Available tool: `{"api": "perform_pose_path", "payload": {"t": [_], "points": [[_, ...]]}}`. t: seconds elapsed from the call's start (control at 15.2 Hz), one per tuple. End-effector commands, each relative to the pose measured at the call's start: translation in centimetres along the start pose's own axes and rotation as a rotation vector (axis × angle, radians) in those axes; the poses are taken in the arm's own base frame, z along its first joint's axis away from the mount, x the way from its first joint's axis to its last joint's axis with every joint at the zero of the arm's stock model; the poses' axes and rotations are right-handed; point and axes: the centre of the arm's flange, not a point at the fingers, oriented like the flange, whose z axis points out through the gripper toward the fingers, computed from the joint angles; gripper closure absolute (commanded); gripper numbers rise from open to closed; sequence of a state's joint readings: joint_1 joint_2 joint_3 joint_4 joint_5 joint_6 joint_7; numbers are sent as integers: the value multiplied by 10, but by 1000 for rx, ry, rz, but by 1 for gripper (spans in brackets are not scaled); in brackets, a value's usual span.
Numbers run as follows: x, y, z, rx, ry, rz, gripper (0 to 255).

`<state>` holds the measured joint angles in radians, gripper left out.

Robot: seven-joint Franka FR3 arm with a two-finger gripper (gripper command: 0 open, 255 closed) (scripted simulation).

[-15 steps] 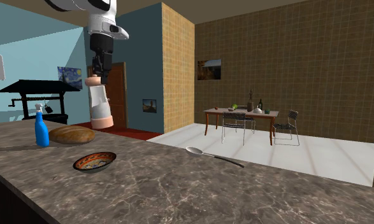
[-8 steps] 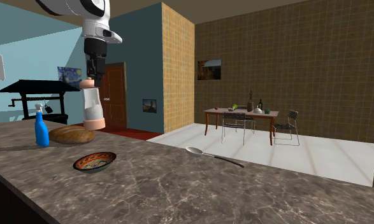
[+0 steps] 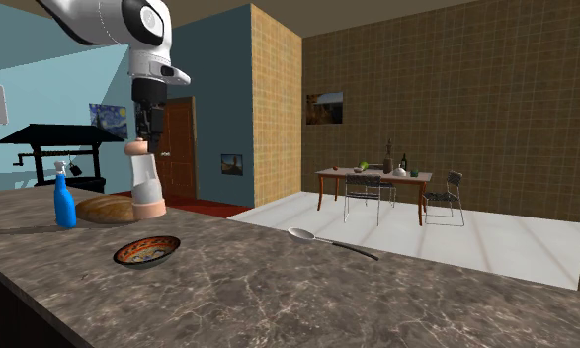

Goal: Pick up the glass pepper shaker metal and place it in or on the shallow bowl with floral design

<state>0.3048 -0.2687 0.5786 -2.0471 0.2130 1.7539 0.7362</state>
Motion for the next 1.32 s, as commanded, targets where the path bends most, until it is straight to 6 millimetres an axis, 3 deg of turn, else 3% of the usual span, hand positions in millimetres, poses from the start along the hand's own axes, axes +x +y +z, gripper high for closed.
{"api": "perform_pose_path", "payload": {"t": [0.0, 0.86, 1.25], "points": [[0, -1, 11, 0, 0, 0, 255], [7, -1, 83, 0, 0, 0, 255], [7, -1, 83, 0, 0, 0, 255]]}}
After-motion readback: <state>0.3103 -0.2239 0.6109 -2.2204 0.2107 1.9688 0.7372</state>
